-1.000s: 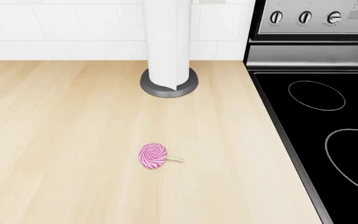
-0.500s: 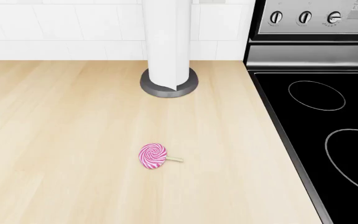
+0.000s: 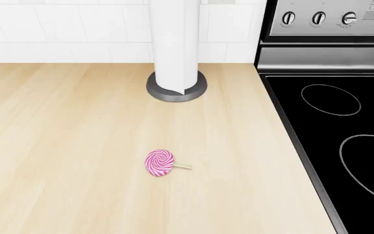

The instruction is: Close the microwave door

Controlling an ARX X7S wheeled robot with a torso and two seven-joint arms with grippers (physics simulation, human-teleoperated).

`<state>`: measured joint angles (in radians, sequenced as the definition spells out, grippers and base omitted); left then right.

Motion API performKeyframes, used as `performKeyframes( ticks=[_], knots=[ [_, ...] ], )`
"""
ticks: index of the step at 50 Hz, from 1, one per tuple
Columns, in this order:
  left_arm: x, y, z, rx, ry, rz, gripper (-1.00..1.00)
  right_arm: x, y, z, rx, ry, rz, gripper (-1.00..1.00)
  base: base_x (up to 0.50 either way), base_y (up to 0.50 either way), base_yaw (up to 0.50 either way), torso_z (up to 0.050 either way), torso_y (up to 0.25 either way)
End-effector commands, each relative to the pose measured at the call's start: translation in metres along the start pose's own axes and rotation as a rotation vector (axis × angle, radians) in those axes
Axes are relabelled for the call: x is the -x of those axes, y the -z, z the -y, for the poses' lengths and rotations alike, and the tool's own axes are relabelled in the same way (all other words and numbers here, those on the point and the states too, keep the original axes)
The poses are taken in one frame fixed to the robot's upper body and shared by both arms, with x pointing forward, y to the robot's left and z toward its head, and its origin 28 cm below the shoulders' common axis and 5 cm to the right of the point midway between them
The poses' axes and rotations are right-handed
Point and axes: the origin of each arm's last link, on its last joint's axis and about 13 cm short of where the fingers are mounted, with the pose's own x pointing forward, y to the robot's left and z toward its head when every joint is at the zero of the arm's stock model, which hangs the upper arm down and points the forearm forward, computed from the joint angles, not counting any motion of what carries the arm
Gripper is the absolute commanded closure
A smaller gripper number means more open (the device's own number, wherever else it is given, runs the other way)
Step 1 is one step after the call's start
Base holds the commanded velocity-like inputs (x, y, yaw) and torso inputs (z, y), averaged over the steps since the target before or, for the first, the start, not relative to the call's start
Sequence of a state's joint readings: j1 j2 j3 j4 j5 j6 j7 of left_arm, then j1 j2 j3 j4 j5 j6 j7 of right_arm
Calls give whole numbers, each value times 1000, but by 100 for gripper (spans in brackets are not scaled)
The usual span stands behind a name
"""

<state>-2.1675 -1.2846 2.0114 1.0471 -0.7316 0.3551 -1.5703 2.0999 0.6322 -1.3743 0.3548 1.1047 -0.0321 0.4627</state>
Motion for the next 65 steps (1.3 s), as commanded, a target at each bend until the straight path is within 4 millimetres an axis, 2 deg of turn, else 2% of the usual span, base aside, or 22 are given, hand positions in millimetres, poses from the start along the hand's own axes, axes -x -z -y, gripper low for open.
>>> performKeyframes(
  ticks=[1,35,65],
  knots=[
    [-1,-1,0,3,0,1,-100,-9,-8,4,20,-9,2,-100,0,0,0,0,0],
    [-1,-2,-1,0,-4,6,-100,-33,-36,13,81,-30,28,-100,0,0,0,0,0],
    [-3,-4,0,0,-2,5,-100,-27,-38,26,85,3,22,-100,0,0,0,0,0]
  ],
)
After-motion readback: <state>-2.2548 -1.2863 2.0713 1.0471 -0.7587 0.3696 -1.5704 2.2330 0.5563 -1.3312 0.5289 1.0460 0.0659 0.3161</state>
